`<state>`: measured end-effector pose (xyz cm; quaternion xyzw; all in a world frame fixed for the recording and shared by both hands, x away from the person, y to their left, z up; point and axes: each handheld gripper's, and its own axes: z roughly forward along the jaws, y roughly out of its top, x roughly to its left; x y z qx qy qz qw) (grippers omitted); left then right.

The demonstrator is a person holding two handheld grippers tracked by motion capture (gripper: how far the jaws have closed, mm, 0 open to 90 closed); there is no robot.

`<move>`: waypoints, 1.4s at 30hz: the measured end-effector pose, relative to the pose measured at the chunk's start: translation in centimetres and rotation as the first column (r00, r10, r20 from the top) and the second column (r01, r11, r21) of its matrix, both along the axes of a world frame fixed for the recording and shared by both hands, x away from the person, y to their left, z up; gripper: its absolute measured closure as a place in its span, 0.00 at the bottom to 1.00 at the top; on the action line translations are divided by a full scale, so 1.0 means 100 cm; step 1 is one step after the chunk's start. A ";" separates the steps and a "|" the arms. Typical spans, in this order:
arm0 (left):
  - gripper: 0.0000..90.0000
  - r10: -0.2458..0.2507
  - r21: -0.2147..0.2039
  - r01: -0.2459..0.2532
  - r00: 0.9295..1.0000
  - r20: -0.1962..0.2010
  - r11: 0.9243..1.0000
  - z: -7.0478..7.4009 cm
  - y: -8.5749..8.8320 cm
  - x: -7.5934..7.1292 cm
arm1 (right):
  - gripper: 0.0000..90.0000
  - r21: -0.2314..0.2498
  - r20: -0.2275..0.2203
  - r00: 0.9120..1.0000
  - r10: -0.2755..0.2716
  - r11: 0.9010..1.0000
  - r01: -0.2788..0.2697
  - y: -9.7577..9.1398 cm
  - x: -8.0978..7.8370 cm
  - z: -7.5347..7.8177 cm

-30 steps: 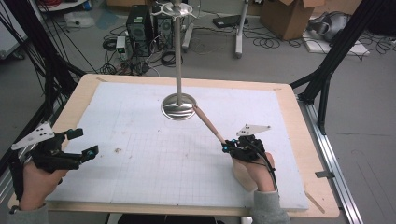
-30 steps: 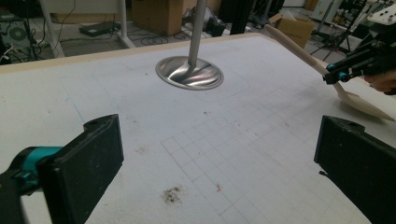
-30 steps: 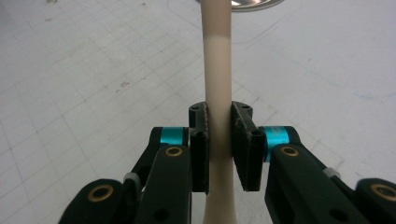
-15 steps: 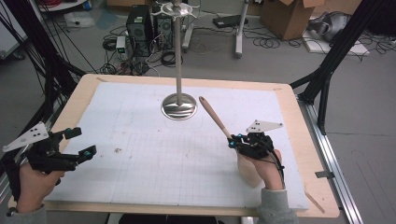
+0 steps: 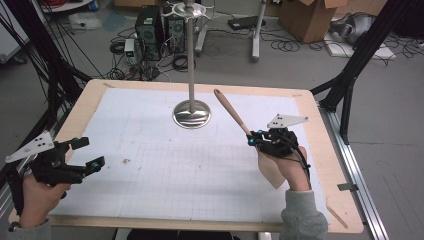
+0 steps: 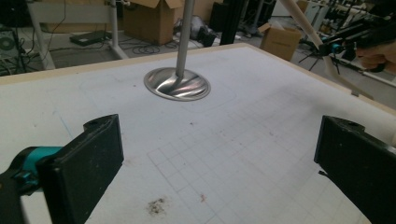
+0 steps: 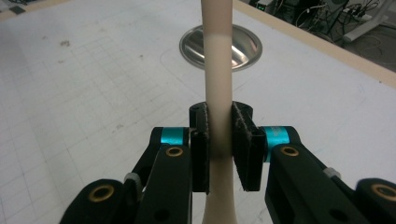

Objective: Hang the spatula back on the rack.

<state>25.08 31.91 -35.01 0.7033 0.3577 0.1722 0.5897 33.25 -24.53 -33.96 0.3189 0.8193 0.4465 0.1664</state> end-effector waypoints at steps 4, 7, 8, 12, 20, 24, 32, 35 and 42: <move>0.02 0.002 0.001 -0.002 1.000 -0.003 1.000 0.000 0.001 0.000 | 0.88 0.010 0.000 1.000 0.019 1.000 -0.019 -0.001 0.005 0.012; 0.02 0.003 0.004 -0.003 1.000 -0.006 1.000 -0.001 0.001 0.001 | 0.88 0.008 0.007 1.000 0.024 1.000 -0.024 -0.002 0.009 0.019; 0.02 0.005 0.003 -0.005 1.000 -0.008 1.000 -0.002 0.001 0.001 | 0.88 0.002 0.013 1.000 0.019 1.000 -0.019 -0.002 0.009 0.021; 0.02 0.005 0.006 -0.005 1.000 -0.011 1.000 -0.003 0.001 0.002 | 0.88 -0.005 0.022 1.000 0.002 1.000 -0.002 -0.003 0.013 0.026; 0.02 0.006 0.007 -0.006 1.000 -0.017 1.000 -0.004 0.001 0.003 | 0.88 -0.004 0.028 0.999 0.027 1.000 -0.027 -0.002 0.019 0.038; 0.02 0.015 -0.005 -0.015 1.000 -0.013 1.000 -0.004 0.005 0.002 | 0.88 -0.012 0.021 0.999 0.034 0.999 -0.034 0.000 0.022 0.048; 0.02 0.016 -0.008 -0.016 1.000 -0.023 1.000 -0.006 0.007 0.004 | 0.88 -0.004 0.028 0.998 0.047 0.999 -0.047 0.003 0.029 0.066; 0.02 0.015 -0.012 -0.015 0.999 -0.028 1.000 -0.007 0.007 0.005 | 0.88 0.002 0.029 0.998 0.047 0.999 -0.047 0.002 0.032 0.071; 0.02 0.009 -0.024 -0.009 0.999 -0.032 1.000 -0.007 0.010 0.007 | 0.88 0.017 0.016 0.999 0.052 0.999 -0.052 0.000 0.042 0.073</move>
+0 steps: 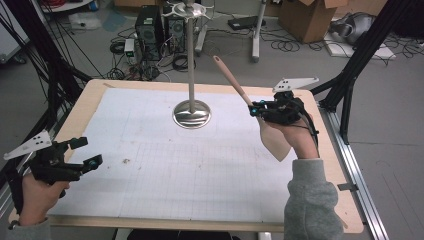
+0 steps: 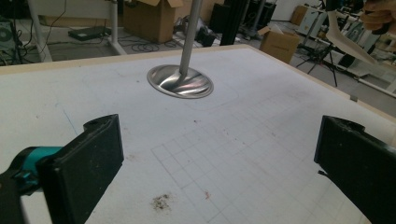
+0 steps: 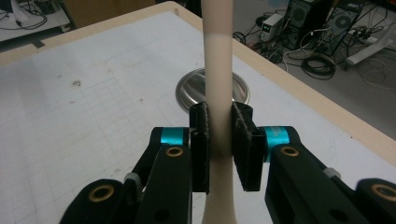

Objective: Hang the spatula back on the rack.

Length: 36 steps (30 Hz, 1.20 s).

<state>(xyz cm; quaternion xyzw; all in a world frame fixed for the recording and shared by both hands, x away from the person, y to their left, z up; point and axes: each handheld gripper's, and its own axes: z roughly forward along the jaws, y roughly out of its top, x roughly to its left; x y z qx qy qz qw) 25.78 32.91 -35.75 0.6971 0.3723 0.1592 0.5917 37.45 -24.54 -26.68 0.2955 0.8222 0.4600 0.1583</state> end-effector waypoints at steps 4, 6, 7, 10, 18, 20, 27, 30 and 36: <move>0.02 0.005 -0.003 -0.005 1.000 -0.009 1.000 -0.002 0.003 0.002 | 0.88 0.008 0.000 1.000 0.001 1.000 -0.001 -0.002 0.004 0.004; 0.02 0.008 -0.009 -0.008 1.000 -0.014 1.000 -0.003 0.004 0.002 | 0.88 0.010 0.005 1.000 0.007 1.000 -0.007 -0.004 0.006 0.008; 0.02 0.008 -0.009 -0.008 1.000 -0.015 1.000 -0.003 0.005 0.002 | 0.88 0.008 0.009 1.000 0.010 1.000 -0.010 -0.004 0.006 0.010; 0.02 0.015 -0.015 -0.015 1.000 -0.017 1.000 -0.004 0.008 0.003 | 0.88 0.016 0.014 1.000 0.010 1.000 -0.010 -0.005 0.007 0.018; 0.02 0.019 -0.032 -0.020 1.000 -0.015 0.999 -0.003 0.014 0.002 | 0.88 0.011 0.028 0.999 0.021 1.000 -0.021 0.001 0.012 0.034; 0.02 0.021 -0.038 -0.021 1.000 -0.016 0.999 -0.003 0.015 0.001 | 0.88 0.006 0.022 0.999 0.027 1.000 -0.027 0.003 0.012 0.039; 0.02 0.027 -0.053 -0.028 1.000 -0.013 0.998 -0.003 0.020 0.001 | 0.88 0.011 0.034 0.999 0.035 0.999 -0.035 0.009 0.018 0.052; 0.02 0.032 -0.056 -0.033 0.999 -0.013 0.998 -0.003 0.022 0.001 | 0.88 0.019 0.039 0.999 0.037 0.999 -0.038 0.009 0.020 0.057; 0.02 0.038 -0.060 -0.039 0.999 -0.021 0.997 -0.005 0.023 0.002 | 0.88 0.027 0.047 0.998 0.042 0.999 -0.043 0.008 0.025 0.064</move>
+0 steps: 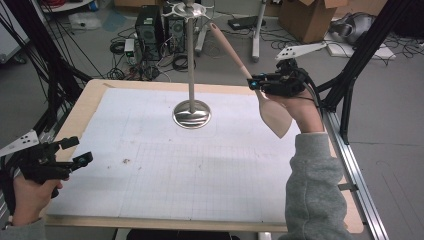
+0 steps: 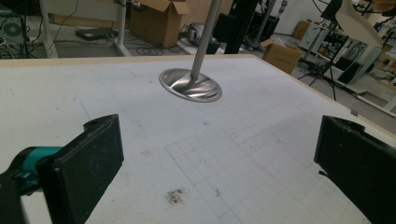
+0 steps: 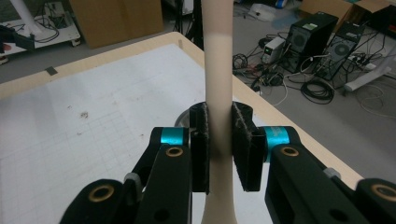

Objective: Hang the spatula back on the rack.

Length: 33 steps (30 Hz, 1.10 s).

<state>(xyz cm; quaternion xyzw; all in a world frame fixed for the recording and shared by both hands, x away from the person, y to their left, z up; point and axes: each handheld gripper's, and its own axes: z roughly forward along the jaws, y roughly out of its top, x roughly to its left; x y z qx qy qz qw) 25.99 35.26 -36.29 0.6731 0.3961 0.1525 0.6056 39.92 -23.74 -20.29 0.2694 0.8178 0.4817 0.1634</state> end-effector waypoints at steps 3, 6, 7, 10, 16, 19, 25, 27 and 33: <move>0.02 0.004 0.002 -0.004 1.000 -0.005 1.000 -0.002 0.000 0.001 | 0.88 0.007 -0.002 1.000 -0.002 1.000 0.002 -0.002 0.002 0.003; 0.02 -0.002 0.001 0.002 1.000 -0.010 1.000 -0.004 0.001 0.002 | 0.88 0.012 -0.003 1.000 0.001 1.000 -0.001 -0.003 0.005 0.005; 0.02 -0.003 0.000 0.003 1.000 -0.010 1.000 -0.005 0.001 0.002 | 0.88 0.014 0.001 1.000 0.001 1.000 -0.001 -0.003 0.007 0.006; 0.02 0.001 0.002 -0.001 1.000 -0.012 1.000 -0.005 0.003 0.003 | 0.88 0.023 0.003 1.000 0.005 1.000 -0.005 -0.003 0.010 0.007; 0.02 0.011 -0.002 -0.011 1.000 -0.013 1.000 -0.005 0.006 0.002 | 0.88 0.032 -0.003 1.000 0.003 0.999 -0.003 -0.003 0.016 0.007; 0.02 0.009 0.000 -0.009 1.000 -0.015 1.000 -0.006 0.006 0.003 | 0.88 0.036 -0.008 1.000 0.006 0.999 -0.006 -0.002 0.019 0.008; 0.02 0.010 -0.001 -0.010 1.000 -0.021 1.000 -0.007 0.007 0.002 | 0.88 0.046 -0.013 1.000 0.009 0.999 -0.009 -0.002 0.025 0.007; 0.02 0.012 0.002 -0.012 1.000 -0.020 1.000 -0.007 0.008 0.001 | 0.88 0.053 -0.025 1.000 0.012 0.999 -0.010 -0.002 0.026 0.007; 0.02 0.020 0.002 -0.020 1.000 -0.022 1.000 -0.008 0.009 0.000 | 0.88 0.056 -0.035 0.999 0.028 0.998 -0.026 0.000 0.027 0.005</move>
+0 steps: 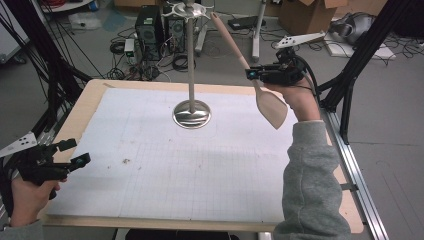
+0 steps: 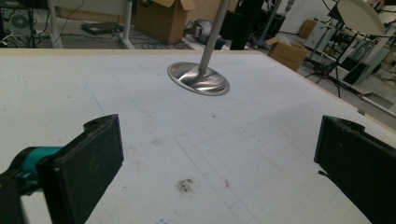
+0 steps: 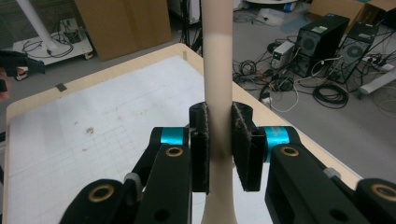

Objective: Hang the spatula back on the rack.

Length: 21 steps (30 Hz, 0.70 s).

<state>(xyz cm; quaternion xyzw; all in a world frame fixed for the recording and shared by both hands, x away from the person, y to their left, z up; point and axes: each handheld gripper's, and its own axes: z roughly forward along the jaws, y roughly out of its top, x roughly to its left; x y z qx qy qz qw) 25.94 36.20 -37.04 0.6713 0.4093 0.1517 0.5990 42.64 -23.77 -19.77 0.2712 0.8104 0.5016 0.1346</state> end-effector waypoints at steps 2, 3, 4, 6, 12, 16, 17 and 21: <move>0.02 0.000 -0.001 0.000 1.000 -0.003 1.000 0.000 0.000 0.000 | 0.88 0.000 -0.002 1.000 -0.004 1.000 0.004 0.000 0.001 -0.001; 0.02 -0.004 -0.004 0.004 1.000 -0.001 1.000 0.000 -0.001 0.000 | 0.88 0.007 -0.003 1.000 -0.003 1.000 0.003 -0.001 0.002 -0.001; 0.02 -0.006 -0.002 0.006 1.000 0.000 1.000 0.001 -0.001 -0.001 | 0.88 0.009 -0.003 1.000 -0.008 1.000 0.008 -0.001 0.003 -0.001; 0.02 -0.007 0.002 0.007 1.000 0.003 1.000 0.001 -0.002 -0.001 | 0.88 0.014 -0.006 1.000 -0.007 1.000 0.007 -0.002 0.004 -0.002; 0.02 0.000 0.005 0.000 1.000 -0.008 1.000 -0.001 -0.001 0.000 | 0.88 0.013 -0.022 1.000 0.002 1.000 -0.002 -0.001 0.006 -0.004; 0.02 -0.002 0.009 0.002 1.000 -0.011 1.000 -0.002 -0.002 0.001 | 0.88 0.017 -0.028 1.000 0.013 1.000 -0.012 0.000 0.008 -0.005; 0.02 -0.002 0.011 0.003 1.000 -0.012 1.000 -0.002 -0.002 0.001 | 0.88 0.017 -0.022 1.000 0.015 1.000 -0.015 0.001 0.009 -0.005; 0.02 0.001 0.009 -0.001 1.000 -0.013 1.000 -0.002 -0.002 0.001 | 0.88 0.021 -0.038 0.999 0.019 1.000 -0.018 0.002 0.010 -0.007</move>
